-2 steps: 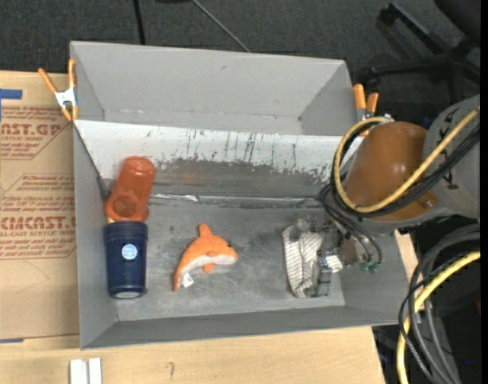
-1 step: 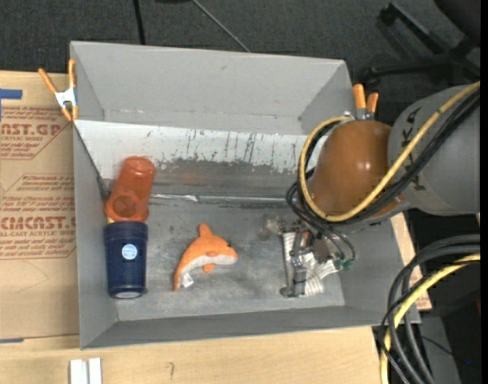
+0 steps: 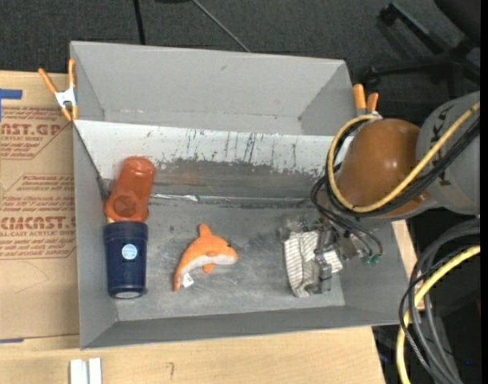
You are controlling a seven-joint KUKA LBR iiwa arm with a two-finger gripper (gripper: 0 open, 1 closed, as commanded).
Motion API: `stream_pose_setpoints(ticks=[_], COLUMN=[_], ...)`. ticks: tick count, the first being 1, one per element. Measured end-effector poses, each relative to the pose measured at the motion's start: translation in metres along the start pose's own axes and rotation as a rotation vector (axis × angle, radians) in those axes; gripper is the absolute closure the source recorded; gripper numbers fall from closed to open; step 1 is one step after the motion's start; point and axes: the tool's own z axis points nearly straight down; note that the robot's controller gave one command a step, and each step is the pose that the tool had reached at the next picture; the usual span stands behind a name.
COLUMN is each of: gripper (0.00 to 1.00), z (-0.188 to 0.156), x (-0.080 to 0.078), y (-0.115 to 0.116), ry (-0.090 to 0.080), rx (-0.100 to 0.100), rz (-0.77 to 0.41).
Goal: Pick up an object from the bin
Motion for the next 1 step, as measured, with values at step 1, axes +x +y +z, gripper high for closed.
stream_pose_setpoints(ticks=[1], gripper=[0.00], z=[0.0398], x=[-0.0610], y=[-0.0339], ry=[-0.003], rx=[0.003], rz=[-0.002])
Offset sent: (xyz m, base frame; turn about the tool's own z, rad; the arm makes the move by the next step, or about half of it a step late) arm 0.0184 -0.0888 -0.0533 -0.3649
